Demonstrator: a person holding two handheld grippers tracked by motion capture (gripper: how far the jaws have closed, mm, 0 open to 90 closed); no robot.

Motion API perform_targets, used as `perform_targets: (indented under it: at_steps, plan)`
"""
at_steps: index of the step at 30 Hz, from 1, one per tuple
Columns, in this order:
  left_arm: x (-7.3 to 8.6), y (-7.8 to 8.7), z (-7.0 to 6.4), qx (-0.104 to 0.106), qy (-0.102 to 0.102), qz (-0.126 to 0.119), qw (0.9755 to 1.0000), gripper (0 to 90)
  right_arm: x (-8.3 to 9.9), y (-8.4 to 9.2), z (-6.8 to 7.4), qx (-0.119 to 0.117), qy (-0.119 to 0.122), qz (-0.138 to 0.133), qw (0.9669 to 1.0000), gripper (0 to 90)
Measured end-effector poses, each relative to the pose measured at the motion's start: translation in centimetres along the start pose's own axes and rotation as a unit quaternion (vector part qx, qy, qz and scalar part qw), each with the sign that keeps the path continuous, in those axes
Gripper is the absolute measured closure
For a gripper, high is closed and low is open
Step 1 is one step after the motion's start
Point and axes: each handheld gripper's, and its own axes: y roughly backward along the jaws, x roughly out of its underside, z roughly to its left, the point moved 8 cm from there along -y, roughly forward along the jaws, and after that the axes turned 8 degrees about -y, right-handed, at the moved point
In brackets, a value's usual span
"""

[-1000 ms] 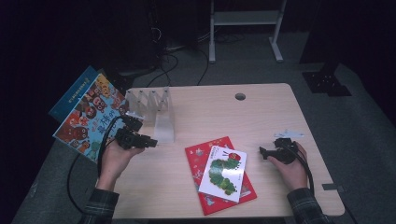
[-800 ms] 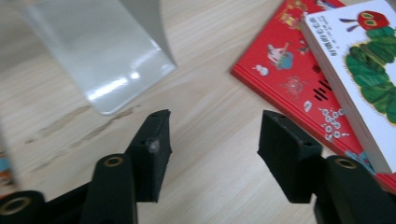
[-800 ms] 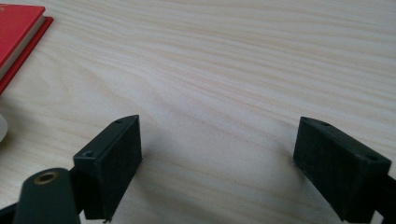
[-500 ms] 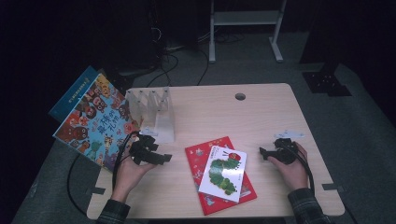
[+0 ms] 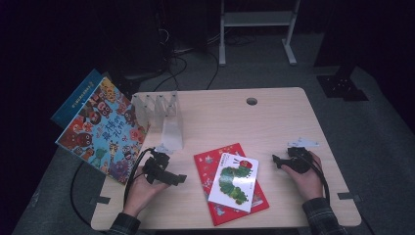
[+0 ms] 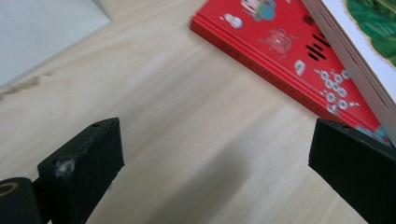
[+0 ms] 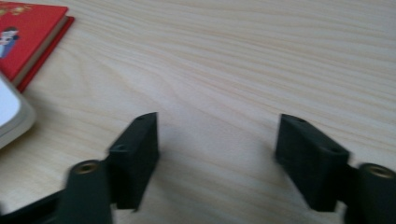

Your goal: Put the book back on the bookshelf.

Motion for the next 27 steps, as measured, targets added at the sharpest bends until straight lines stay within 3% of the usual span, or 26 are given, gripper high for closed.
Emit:
perform_targets:
  at_steps: [4, 7, 10, 14, 19, 23, 27]
  plan:
    - [0.5, -0.3, -0.5, 0.007, -0.002, -0.001, 1.0, 1.6, 0.0, 0.6, 0.7, -0.008, 0.017, 0.001, 0.9998, 52.4]
    - [0.8, -0.6, -0.7, 0.004, -0.007, 0.003, 1.0, 1.6, -0.1, 1.3, 1.3, -0.027, 0.022, -0.001, 0.9994, 63.3]
    - [0.8, -0.9, -1.1, 0.009, -0.015, 0.006, 0.9998, 1.6, 0.2, 2.1, 2.2, -0.056, 0.025, 0.005, 0.9981, 73.8]
    - [1.0, -1.6, -1.5, 0.018, -0.021, 0.017, 0.9995, 1.6, 0.8, 3.1, 3.8, -0.102, 0.034, 0.016, 0.994, 82.3]
    - [1.0, -2.0, -1.7, 0.012, -0.031, 0.021, 0.9992, 1.1, 1.2, 3.7, 5.6, -0.135, 0.054, 0.028, 0.9889, 88.3]
    - [1.1, -2.0, -1.4, -0.005, -0.047, 0.024, 0.9986, 1.1, 1.5, 4.0, 6.7, -0.152, 0.066, 0.038, 0.9854, 89.3]
    - [1.5, -2.3, -1.4, -0.032, -0.085, 0.03, 0.9954, 1.0, 2.3, 4.2, 7.6, -0.169, 0.082, 0.051, 0.9809, 89.4]
